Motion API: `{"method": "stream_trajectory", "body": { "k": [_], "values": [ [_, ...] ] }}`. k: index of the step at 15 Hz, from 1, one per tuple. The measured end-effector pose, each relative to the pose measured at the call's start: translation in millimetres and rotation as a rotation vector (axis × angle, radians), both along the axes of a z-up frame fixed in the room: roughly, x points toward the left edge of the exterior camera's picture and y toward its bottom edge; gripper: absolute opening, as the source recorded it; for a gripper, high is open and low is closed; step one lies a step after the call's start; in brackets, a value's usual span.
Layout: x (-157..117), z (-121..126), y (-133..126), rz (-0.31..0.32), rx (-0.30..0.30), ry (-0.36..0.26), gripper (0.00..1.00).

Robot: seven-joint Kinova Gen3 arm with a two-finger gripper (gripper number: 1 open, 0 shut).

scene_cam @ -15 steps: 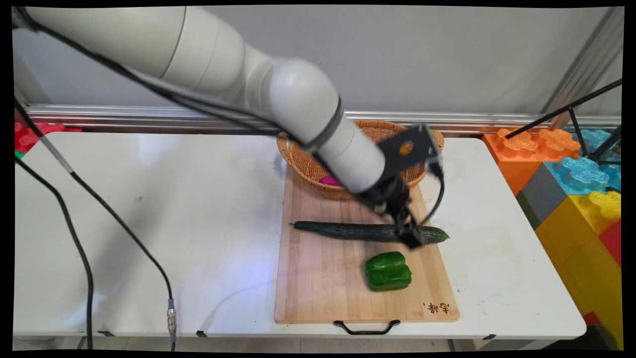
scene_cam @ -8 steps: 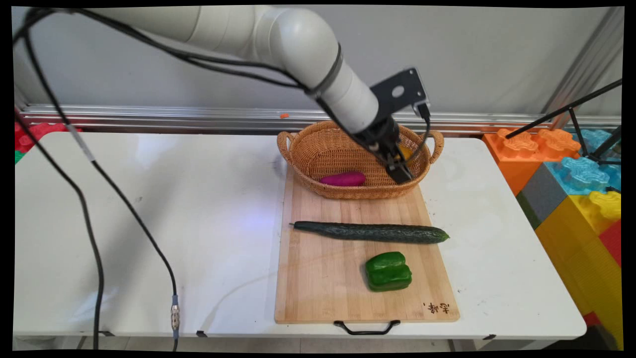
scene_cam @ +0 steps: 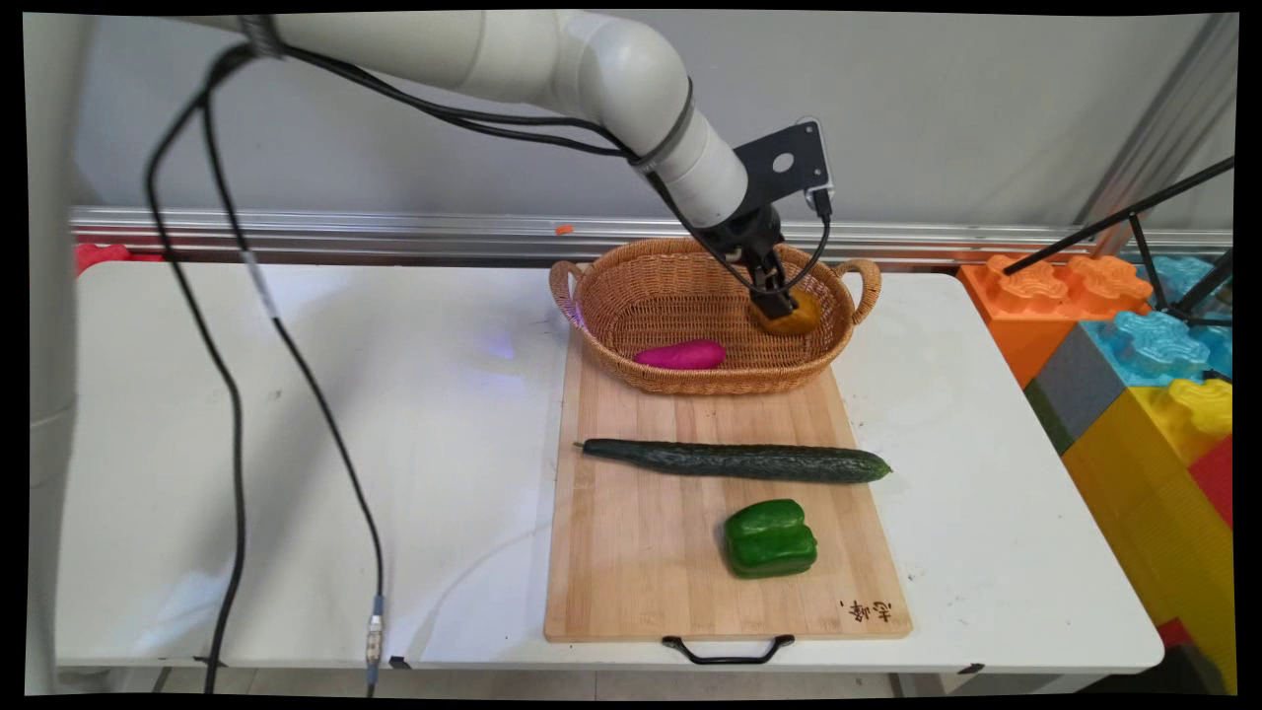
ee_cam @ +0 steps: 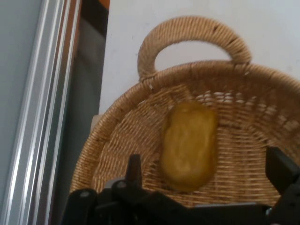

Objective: Pick up the potato from the vegetable basket

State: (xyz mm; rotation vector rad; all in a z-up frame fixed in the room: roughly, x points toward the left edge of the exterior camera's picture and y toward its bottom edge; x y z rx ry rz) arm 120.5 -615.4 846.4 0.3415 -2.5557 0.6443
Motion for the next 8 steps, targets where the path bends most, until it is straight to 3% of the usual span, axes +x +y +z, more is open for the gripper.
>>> {"method": "stream_trajectory", "body": {
  "k": [8],
  "values": [
    [-7, -48, -39, -0.017, 0.02, -0.032, 1.0]
  ]
}}
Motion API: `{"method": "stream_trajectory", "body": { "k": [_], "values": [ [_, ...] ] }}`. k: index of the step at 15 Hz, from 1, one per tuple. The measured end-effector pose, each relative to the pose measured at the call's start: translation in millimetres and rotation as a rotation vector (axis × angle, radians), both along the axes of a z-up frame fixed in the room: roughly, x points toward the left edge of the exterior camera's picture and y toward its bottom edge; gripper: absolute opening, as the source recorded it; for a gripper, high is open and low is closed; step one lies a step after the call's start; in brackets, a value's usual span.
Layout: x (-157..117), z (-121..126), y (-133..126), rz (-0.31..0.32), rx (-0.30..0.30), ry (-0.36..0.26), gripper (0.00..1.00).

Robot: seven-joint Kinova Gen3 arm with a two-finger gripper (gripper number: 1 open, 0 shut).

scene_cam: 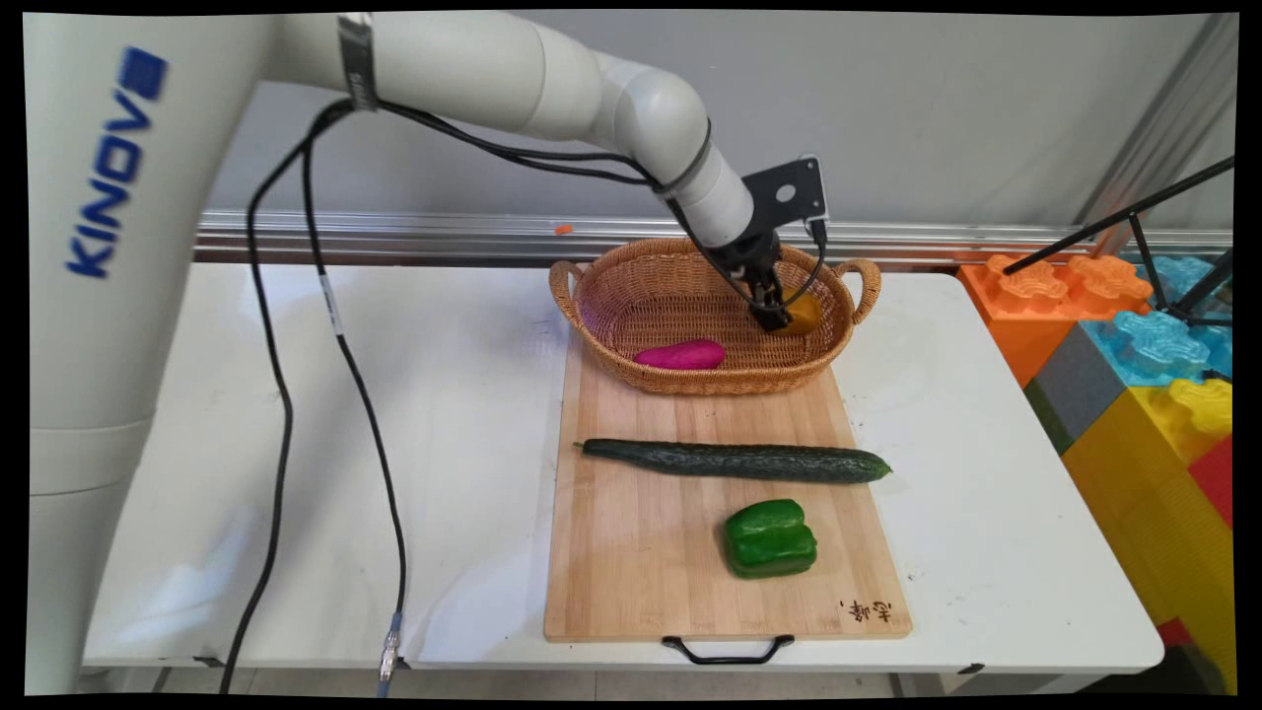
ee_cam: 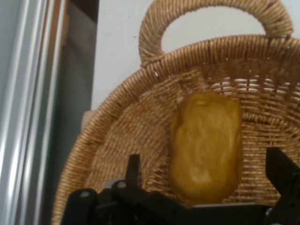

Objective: Pick up the potato from the vegetable basket, then place the picked object on the cutting board

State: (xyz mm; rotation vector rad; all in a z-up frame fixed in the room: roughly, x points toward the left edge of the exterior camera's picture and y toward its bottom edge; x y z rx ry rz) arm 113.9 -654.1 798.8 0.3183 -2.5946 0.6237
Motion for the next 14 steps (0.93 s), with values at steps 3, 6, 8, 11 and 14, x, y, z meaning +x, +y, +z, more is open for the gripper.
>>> {"method": "stream_trajectory", "body": {
  "k": [3, 6, 8, 11, 14],
  "values": [
    [-4, -17, -10, -0.004, 0.021, 0.001, 1.0],
    [-8, -26, -16, -0.004, 0.028, 0.007, 1.0],
    [-10, -31, -20, -0.005, 0.034, 0.013, 0.0],
    [-12, -33, -22, -0.004, 0.041, 0.025, 0.0],
    [-9, -24, -20, 0.022, 0.028, 0.059, 0.0]
  ]
}}
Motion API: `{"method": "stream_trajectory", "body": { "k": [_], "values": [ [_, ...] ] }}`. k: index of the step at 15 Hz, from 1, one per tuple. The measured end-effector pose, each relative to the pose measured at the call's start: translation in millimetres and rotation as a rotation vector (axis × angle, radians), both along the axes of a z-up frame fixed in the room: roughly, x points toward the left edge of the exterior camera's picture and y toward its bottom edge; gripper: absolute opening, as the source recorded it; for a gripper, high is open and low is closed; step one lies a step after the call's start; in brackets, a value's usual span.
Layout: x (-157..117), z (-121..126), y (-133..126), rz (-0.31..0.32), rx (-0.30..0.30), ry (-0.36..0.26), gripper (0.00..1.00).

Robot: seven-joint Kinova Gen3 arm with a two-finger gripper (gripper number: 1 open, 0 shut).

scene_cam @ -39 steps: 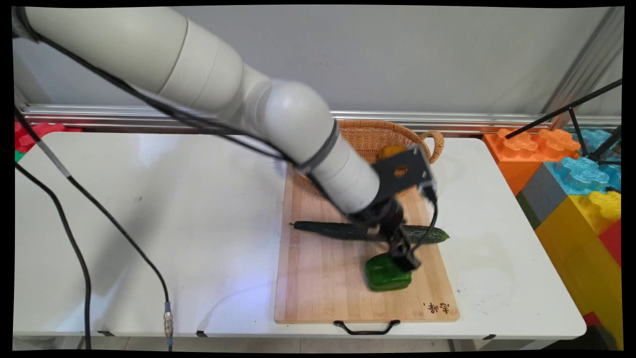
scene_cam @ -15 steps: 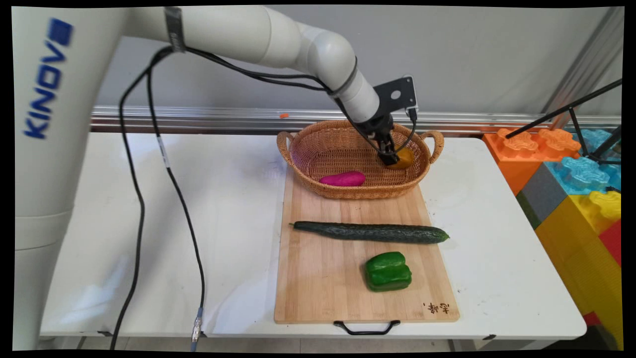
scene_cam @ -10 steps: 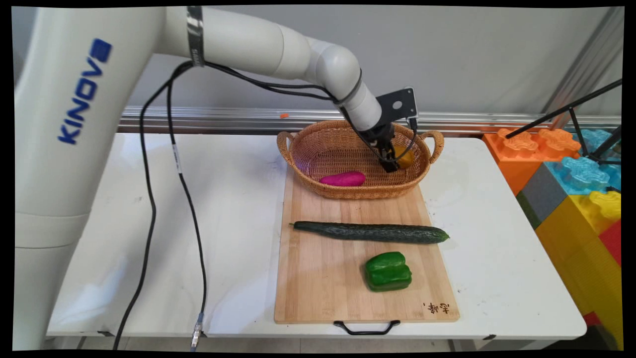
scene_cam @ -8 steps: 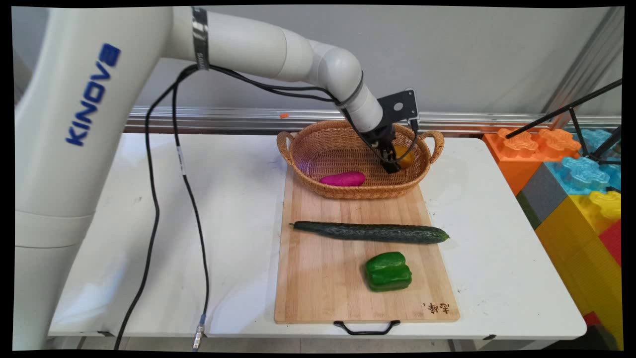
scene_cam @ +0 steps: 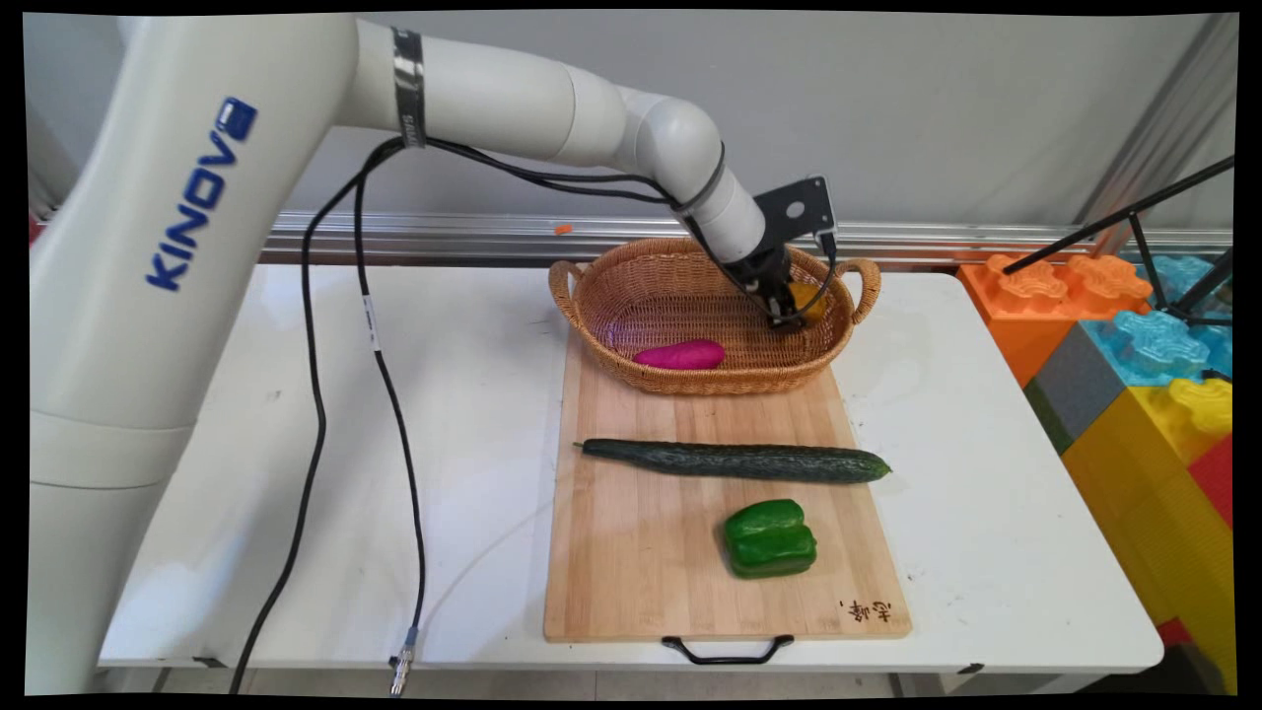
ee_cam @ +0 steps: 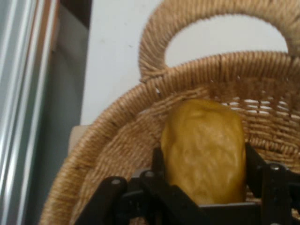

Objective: Place the picked object on the cutting board

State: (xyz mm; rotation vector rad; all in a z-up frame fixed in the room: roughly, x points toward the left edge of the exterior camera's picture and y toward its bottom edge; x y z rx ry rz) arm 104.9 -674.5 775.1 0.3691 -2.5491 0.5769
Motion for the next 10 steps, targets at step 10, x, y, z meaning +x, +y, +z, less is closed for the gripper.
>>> {"method": "stream_trajectory", "body": {
  "k": [10],
  "values": [
    [67, 92, 80, 0.2, 0.056, 0.063, 0.0]
  ]
}}
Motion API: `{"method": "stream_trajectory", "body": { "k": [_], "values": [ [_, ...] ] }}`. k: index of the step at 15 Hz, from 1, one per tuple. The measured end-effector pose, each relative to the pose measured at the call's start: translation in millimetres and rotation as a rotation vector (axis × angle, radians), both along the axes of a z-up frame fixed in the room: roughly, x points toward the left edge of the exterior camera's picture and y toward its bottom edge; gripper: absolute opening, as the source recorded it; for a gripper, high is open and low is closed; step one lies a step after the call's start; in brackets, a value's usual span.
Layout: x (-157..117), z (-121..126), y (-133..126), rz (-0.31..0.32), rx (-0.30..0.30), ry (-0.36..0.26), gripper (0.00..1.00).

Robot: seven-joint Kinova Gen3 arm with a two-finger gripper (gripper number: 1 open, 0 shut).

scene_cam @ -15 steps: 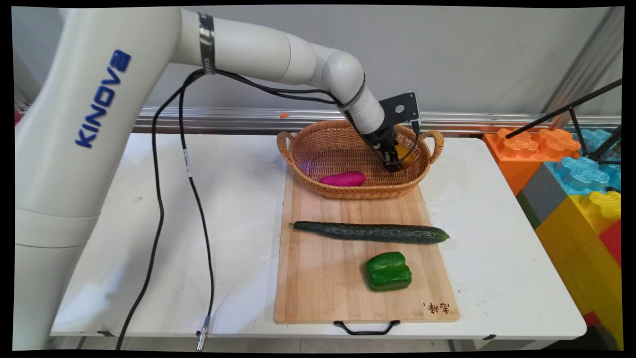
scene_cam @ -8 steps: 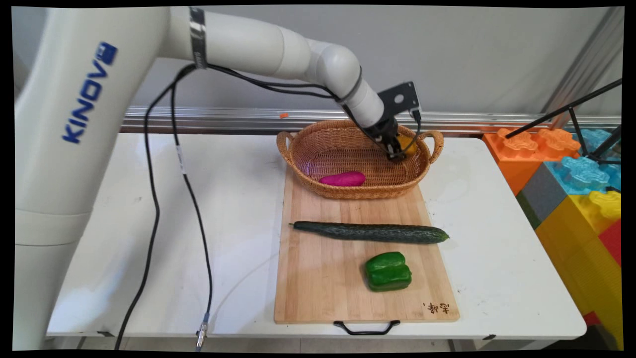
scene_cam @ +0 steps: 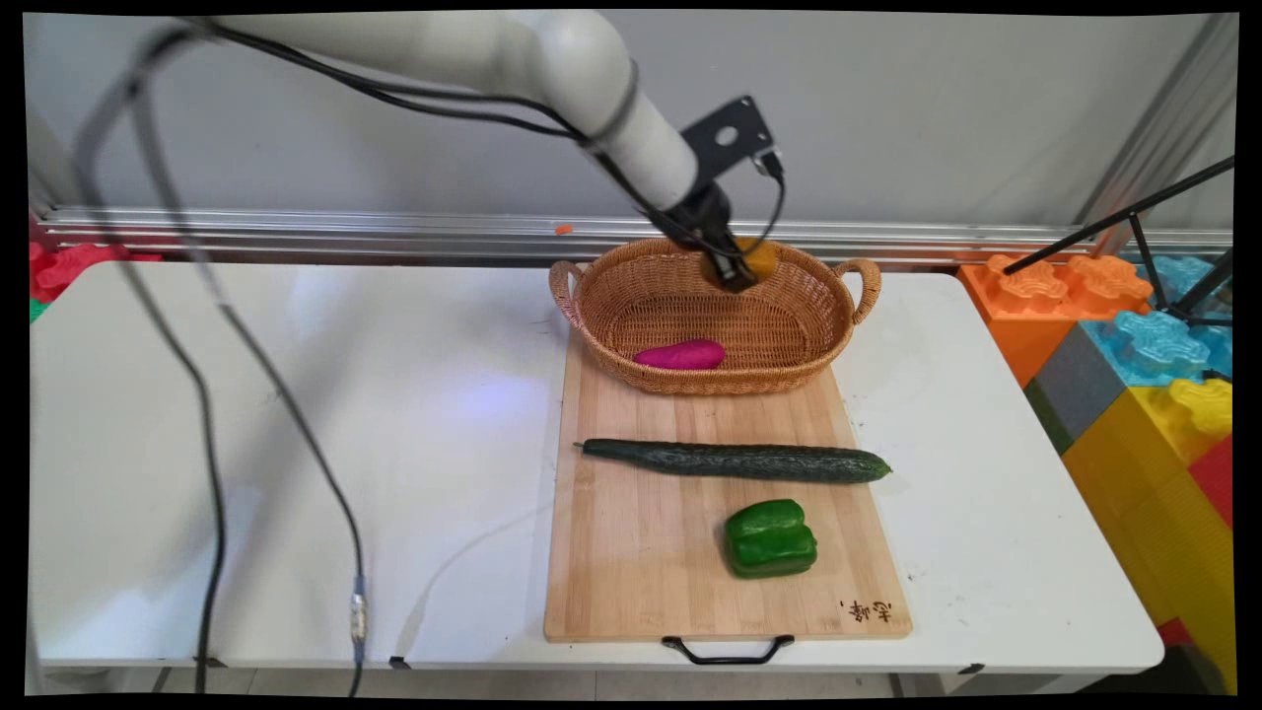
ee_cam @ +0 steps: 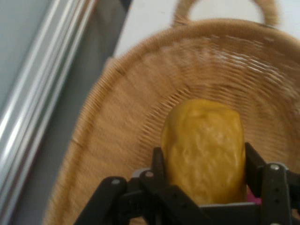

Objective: Place the picked object on the cutting board

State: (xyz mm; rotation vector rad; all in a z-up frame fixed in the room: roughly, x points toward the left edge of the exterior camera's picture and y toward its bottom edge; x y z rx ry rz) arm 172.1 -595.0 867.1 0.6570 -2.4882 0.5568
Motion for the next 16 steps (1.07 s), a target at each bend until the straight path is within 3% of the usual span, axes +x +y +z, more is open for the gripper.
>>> {"method": "stream_trajectory", "body": {
  "k": [4, 8, 11, 16],
  "values": [
    [20, 36, 71, -0.039, 0.083, 0.002, 0.0],
    [39, 52, 140, -0.102, 0.18, -0.002, 0.0],
    [50, 45, 182, -0.152, 0.225, -0.006, 0.0],
    [51, 4, 219, -0.194, 0.228, -0.006, 0.0]
  ]
}}
